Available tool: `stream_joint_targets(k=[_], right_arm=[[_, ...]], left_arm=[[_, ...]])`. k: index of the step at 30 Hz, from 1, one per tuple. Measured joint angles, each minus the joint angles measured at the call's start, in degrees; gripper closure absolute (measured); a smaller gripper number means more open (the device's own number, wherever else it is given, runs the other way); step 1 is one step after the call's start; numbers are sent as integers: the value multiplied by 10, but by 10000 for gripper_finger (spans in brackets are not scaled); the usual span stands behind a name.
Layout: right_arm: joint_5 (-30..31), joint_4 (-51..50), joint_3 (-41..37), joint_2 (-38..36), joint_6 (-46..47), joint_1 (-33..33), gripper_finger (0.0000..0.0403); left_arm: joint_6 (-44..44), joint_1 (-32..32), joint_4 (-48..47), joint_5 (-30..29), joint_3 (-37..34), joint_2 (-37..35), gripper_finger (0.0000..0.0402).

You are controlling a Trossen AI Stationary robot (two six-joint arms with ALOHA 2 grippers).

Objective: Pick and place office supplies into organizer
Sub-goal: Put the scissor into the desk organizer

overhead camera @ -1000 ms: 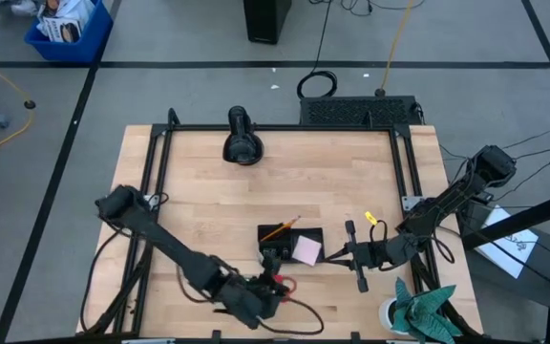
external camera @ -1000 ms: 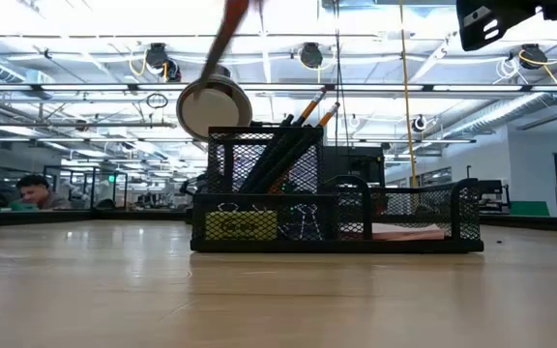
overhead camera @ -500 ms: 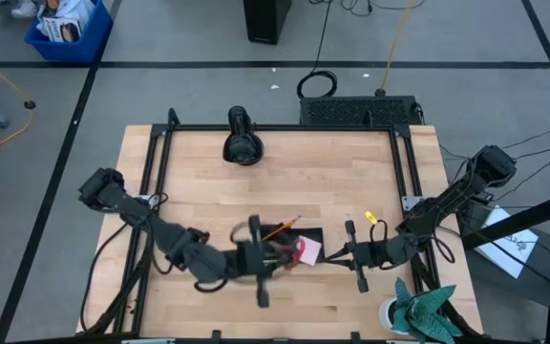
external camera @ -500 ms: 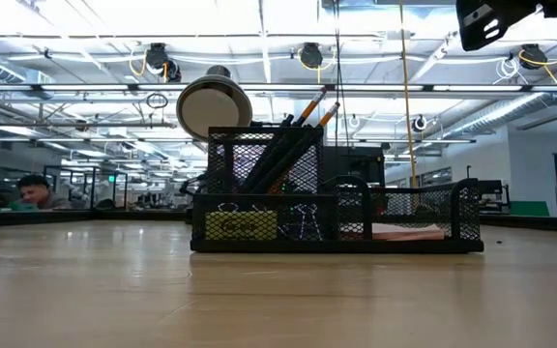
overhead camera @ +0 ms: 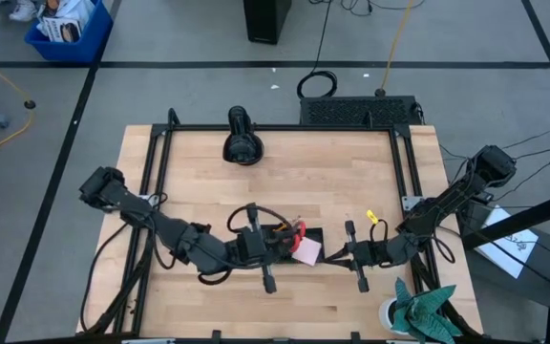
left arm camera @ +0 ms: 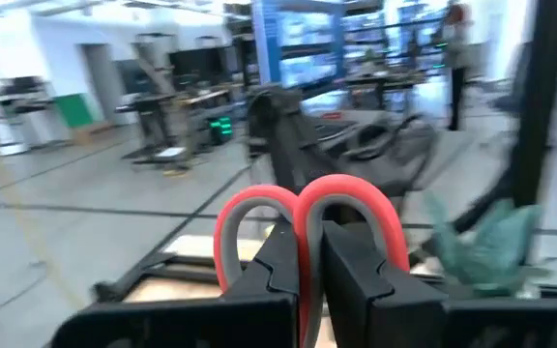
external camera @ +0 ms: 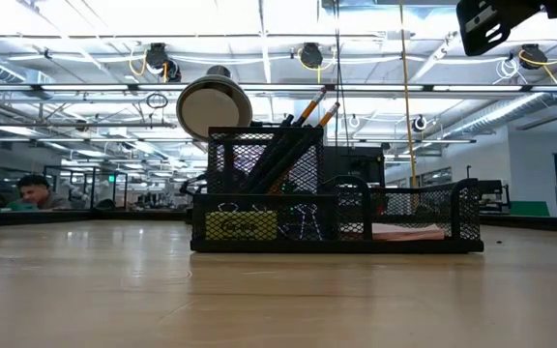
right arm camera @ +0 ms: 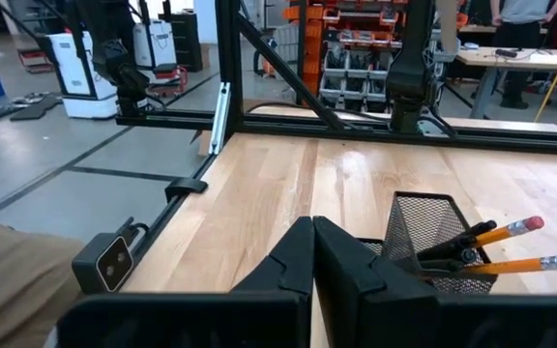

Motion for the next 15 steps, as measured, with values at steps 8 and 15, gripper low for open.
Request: stream_joint_targets(k=[8,15], right_arm=[[0,5,0,0,-1,0,399],[0,10,0,0,-1,0,399]], left_arm=[[-78,26,39,-25,-102,-17,384],[-129,52,184,-3,-227,-20,389]])
